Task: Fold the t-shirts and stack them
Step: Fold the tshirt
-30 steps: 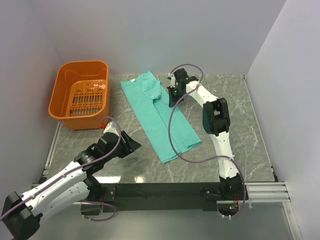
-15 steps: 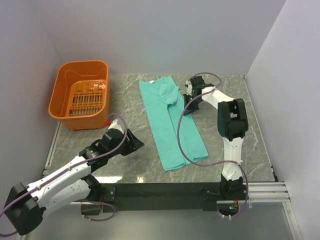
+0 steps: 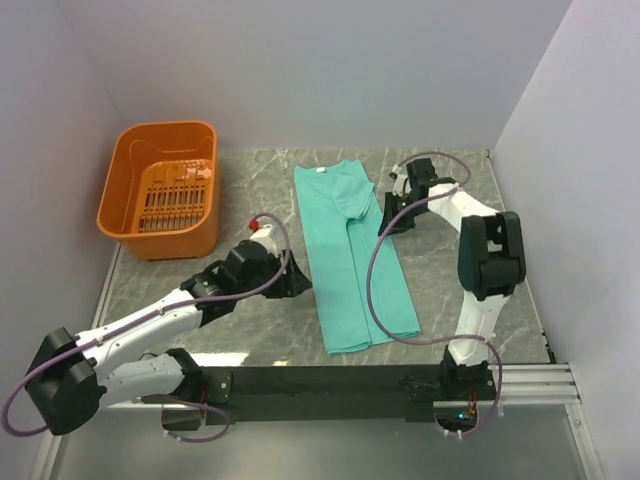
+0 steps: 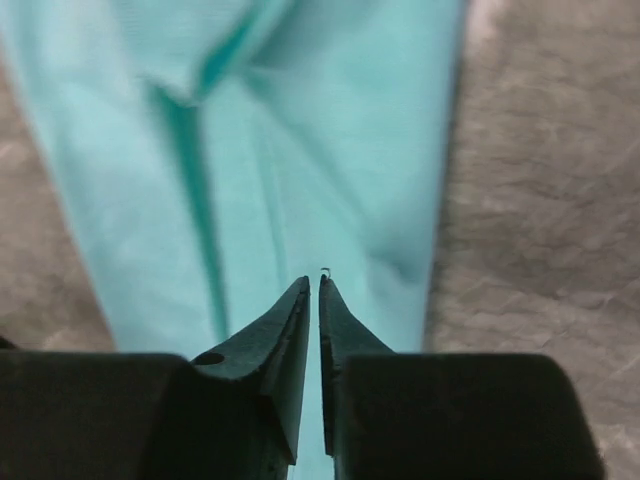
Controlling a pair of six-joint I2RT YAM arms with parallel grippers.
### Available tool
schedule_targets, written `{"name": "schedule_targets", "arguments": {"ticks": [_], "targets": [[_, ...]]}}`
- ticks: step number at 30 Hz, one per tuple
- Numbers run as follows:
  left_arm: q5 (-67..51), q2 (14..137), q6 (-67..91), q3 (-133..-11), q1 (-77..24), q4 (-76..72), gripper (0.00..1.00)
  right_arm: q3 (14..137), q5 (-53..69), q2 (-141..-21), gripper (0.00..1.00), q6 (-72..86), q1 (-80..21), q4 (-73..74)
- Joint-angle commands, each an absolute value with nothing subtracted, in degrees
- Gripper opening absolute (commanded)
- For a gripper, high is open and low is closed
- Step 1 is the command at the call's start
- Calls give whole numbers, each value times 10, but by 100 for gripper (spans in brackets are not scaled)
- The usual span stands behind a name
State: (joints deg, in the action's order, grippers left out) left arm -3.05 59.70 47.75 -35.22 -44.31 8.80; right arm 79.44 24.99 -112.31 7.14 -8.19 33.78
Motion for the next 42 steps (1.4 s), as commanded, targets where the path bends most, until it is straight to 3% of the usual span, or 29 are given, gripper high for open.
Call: {"name": "schedule_targets", "arguments": {"ticks": [1,4,7,8,10,14,17,21,27,36,42], "targets": [[-48,626,354,-423,-470,75,62,826,319,-1024,17,11,-77,323],[-34,649,265,-449,-504,97,67,824,380,-969,27,-96,-68,351],[-44,675,168,-468,-553,120,77,792,454,-904,33,-322,-59,437],[-40,682,150,-469,-570,126,78,779,460,-889,36,-481,-58,513],[-25,707,93,-468,-632,137,84,724,453,-855,39,-622,-55,576],[33,755,41,-458,-714,127,85,600,421,-749,42,-893,-11,633],[68,787,28,-450,-757,98,85,525,416,-704,49,-982,-3,655],[92,823,18,-458,-782,82,83,459,424,-672,57,-1032,-3,670],[119,856,15,-461,-787,62,77,399,420,-634,56,-1054,-4,650],[140,918,19,-472,-787,69,75,408,439,-646,55,-1044,-4,644],[148,953,25,-495,-787,97,55,406,433,-654,54,-1030,-4,636]]}}
